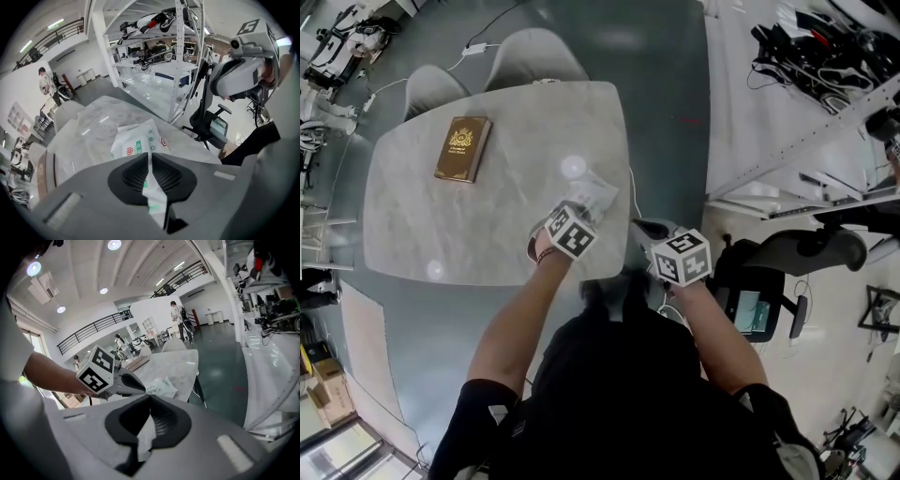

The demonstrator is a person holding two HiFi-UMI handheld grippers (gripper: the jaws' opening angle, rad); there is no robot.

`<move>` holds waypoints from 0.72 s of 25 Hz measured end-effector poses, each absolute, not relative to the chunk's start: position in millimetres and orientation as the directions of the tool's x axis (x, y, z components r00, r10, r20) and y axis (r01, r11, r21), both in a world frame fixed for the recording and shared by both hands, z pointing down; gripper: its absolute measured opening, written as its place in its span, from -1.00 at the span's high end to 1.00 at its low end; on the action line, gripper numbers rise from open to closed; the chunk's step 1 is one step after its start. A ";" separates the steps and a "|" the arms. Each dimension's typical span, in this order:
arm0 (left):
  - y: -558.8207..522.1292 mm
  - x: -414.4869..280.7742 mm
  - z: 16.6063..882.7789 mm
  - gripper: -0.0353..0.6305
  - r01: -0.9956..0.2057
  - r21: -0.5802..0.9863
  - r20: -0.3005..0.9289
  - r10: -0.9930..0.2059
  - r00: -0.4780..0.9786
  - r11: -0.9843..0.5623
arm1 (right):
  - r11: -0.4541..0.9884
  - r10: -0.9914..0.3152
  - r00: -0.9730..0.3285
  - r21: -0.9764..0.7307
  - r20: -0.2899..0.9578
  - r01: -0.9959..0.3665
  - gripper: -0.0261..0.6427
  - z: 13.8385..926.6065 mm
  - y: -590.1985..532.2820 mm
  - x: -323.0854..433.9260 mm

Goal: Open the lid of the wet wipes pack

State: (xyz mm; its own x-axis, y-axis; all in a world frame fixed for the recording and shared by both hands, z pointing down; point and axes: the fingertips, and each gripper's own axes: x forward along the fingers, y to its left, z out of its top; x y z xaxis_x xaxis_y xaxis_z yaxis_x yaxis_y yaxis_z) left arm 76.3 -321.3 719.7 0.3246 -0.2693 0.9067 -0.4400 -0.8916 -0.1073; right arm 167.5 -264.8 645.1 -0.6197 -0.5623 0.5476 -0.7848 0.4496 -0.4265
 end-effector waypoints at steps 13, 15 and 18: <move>-351.6 45.8 683.0 0.84 -0.504 -0.152 0.873 -0.354 0.334 -0.850 | 0.469 -0.549 -0.631 -0.423 0.548 -0.775 0.92 638.7 -266.8 153.7; -355.1 40.7 679.8 0.84 -0.519 -0.141 0.867 -0.359 0.347 -0.843 | 0.469 -0.548 -0.631 -0.423 0.548 -0.775 0.92 637.5 -267.0 151.7; -360.7 32.6 677.4 0.83 -0.553 -0.108 0.853 -0.362 0.375 -0.826 | 0.463 -0.550 -0.626 -0.422 0.553 -0.779 0.92 636.8 -266.4 151.3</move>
State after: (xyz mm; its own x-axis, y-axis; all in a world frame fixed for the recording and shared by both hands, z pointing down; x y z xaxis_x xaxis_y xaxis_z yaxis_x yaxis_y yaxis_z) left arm 32.6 -360.7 677.4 0.3749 -0.3621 0.8534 -0.5527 -0.8264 -0.1078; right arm 151.3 -266.4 636.8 -0.6261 -0.5498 0.5529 -0.7794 0.4635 -0.4216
